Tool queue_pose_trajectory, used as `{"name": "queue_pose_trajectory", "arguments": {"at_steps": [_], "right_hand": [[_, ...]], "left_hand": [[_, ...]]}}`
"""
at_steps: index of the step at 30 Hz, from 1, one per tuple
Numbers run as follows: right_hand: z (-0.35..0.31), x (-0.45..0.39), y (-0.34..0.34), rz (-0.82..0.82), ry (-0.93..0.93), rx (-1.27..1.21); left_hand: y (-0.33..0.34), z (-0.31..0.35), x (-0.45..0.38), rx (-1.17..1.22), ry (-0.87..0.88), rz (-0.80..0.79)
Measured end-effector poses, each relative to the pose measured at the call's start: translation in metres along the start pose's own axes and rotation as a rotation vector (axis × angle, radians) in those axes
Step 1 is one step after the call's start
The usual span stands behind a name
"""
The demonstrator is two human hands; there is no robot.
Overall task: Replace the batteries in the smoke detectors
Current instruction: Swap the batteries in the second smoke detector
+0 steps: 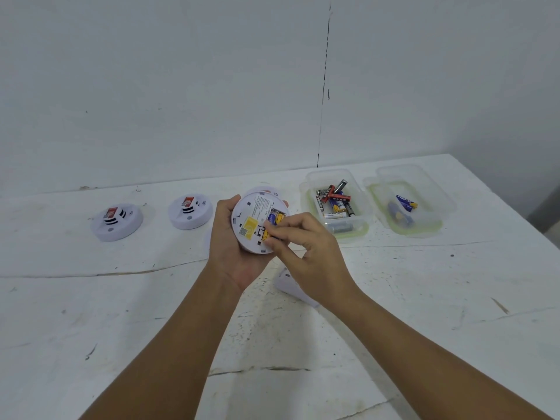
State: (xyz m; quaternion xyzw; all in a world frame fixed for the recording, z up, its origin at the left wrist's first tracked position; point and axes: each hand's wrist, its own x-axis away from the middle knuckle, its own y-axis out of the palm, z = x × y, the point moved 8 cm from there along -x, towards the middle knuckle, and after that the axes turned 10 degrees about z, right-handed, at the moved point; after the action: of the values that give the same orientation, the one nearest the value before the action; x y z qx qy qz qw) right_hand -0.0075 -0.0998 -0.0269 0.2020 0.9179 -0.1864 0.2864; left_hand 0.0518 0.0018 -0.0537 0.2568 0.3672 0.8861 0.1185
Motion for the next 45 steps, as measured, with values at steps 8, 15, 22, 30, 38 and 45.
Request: {"name": "queue_pose_trajectory", "arguments": {"at_steps": [8,15,22,30,38,45], "right_hand": [[0.0,-0.001,-0.005,0.065,0.038,0.028],[-0.001,-0.001,-0.011,0.096,0.045,0.004],[0.01,-0.007,-0.007,0.03,0.19,-0.082],[0.021,-0.009,-0.006,0.01,0.548,-0.226],[0.052,0.001,0.002,-0.132,0.886,-0.204],[0.05,0.004,-0.009,-0.355,0.586,0.217]], "left_hand": [[0.006,0.003,0.001,0.054,-0.007,-0.005],[0.007,0.005,-0.004,0.011,0.031,-0.007],[0.008,0.006,-0.007,-0.049,0.035,0.057],[0.002,0.007,-0.006,-0.075,0.039,0.079],[-0.006,0.004,0.0,-0.247,0.06,0.152],[-0.023,0.006,-0.002,-0.303,0.102,0.251]]}}
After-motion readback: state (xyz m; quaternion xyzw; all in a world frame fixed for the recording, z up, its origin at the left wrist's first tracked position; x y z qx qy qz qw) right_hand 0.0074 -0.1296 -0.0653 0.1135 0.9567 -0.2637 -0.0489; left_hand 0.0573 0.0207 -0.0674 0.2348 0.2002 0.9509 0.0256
